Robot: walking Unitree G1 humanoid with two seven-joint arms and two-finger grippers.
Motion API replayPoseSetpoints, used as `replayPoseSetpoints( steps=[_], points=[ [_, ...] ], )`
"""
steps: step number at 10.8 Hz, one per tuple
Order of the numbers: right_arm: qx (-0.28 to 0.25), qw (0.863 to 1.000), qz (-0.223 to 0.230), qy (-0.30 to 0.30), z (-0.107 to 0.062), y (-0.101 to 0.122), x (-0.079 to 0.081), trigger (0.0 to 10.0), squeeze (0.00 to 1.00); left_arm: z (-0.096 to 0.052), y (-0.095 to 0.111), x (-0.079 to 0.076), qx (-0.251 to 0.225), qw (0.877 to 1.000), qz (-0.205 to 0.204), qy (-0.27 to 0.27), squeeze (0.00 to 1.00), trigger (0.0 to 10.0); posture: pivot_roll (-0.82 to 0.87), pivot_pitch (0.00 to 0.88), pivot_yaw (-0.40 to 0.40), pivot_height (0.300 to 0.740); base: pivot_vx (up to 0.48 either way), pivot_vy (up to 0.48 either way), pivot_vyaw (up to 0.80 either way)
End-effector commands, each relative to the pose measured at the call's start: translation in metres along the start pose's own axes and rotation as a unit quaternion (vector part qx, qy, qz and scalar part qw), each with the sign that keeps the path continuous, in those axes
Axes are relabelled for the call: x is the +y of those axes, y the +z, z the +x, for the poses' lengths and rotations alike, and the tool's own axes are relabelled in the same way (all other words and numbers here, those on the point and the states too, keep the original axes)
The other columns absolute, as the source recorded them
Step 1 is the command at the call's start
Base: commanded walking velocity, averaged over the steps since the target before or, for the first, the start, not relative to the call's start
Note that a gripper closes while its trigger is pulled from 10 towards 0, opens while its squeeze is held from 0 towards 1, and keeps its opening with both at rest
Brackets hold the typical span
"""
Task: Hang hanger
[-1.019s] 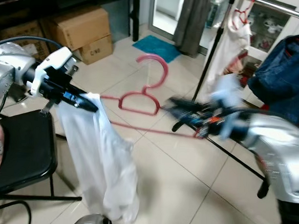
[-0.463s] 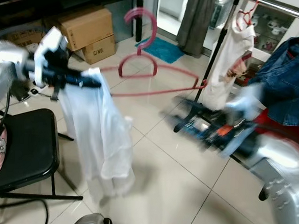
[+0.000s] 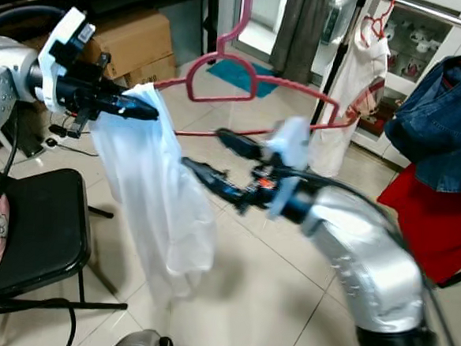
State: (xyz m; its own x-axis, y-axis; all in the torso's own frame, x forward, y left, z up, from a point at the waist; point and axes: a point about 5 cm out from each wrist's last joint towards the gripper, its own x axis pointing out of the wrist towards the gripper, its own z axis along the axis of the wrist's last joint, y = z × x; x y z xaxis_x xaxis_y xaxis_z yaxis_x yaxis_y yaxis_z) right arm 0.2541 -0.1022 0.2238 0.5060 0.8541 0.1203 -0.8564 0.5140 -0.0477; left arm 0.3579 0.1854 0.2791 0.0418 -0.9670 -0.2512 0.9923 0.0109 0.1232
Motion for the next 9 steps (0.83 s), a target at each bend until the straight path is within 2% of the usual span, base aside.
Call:
replayPoseSetpoints(
  steps=[1,2,7,8,9],
  points=[
    [-0.016,1.000,-0.013,0.004,0.006,0.007,0.003,10.0,0.00,0.001,0.009,0.000,-0.002,1.000,0.018,-0.005,0.00,0.0,0.02,0.052,0.061,0.740,0.000,0.000,0.00],
    [-0.028,1.000,-0.004,0.010,0.014,0.008,0.009,10.0,0.00,0.003,0.008,0.001,-0.001,1.000,0.023,-0.005,0.00,0.0,0.02,0.054,0.067,0.740,0.000,0.000,0.00],
    [-0.005,1.000,-0.007,-0.020,0.034,0.000,0.006,10.0,0.00,0.015,0.014,-0.003,-0.025,0.999,0.018,-0.034,0.00,0.0,0.02,0.058,0.064,0.740,0.000,0.000,0.00],
    [-0.005,1.000,-0.010,-0.015,0.035,0.001,0.007,10.0,0.00,0.016,0.015,-0.003,-0.025,0.999,0.018,-0.035,0.00,0.0,0.02,0.056,0.063,0.740,0.000,0.000,0.00],
    [-0.012,1.000,-0.008,0.027,0.033,0.002,0.016,10.0,0.00,0.015,0.016,-0.001,-0.027,0.999,0.026,-0.029,0.00,0.0,0.02,0.058,0.065,0.740,0.000,0.000,0.00]
  ],
)
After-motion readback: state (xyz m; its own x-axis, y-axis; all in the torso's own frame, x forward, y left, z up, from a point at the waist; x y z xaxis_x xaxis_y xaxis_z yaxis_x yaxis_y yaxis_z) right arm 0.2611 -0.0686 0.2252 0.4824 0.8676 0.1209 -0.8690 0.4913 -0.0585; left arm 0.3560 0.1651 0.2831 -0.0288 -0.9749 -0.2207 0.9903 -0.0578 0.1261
